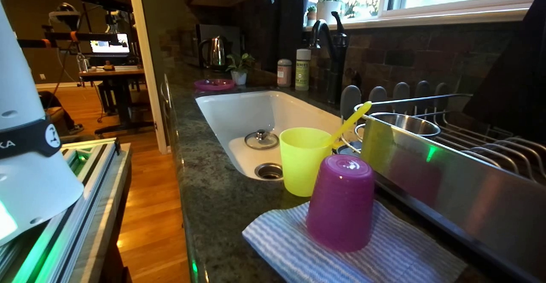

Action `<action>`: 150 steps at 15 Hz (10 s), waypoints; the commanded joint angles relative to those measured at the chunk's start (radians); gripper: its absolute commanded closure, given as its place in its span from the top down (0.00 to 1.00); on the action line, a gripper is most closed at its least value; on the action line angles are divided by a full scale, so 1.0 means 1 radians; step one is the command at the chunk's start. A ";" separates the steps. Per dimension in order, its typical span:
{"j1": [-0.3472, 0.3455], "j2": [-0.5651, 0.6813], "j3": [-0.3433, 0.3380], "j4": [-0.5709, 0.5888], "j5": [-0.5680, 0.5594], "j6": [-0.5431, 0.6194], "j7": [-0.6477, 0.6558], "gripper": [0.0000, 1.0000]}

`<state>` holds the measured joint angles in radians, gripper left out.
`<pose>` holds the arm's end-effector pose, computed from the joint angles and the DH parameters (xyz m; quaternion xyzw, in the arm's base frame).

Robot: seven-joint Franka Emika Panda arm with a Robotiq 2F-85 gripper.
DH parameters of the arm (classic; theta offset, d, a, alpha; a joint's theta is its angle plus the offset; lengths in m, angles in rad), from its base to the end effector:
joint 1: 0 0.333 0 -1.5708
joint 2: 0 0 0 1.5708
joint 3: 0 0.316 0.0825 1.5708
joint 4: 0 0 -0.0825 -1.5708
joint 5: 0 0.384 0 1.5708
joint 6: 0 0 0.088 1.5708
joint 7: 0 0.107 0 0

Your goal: Put the bottle, which is on the right, on the windowsill

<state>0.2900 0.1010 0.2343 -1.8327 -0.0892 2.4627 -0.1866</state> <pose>0.5494 0.3116 0.5336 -0.8962 -0.3567 -0.2632 0.0195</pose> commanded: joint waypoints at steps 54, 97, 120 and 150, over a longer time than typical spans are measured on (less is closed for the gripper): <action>0.292 0.661 -0.271 0.619 -0.252 0.088 0.740 0.70; 0.292 0.174 -0.248 0.171 -0.294 0.016 0.725 0.07; -0.044 -0.046 -0.118 0.239 -0.210 -0.096 0.591 0.29; 0.055 0.569 -0.214 1.111 -0.197 -0.294 0.481 0.07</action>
<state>0.3199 0.5892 0.0461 -0.8601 -0.2984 2.2235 0.3220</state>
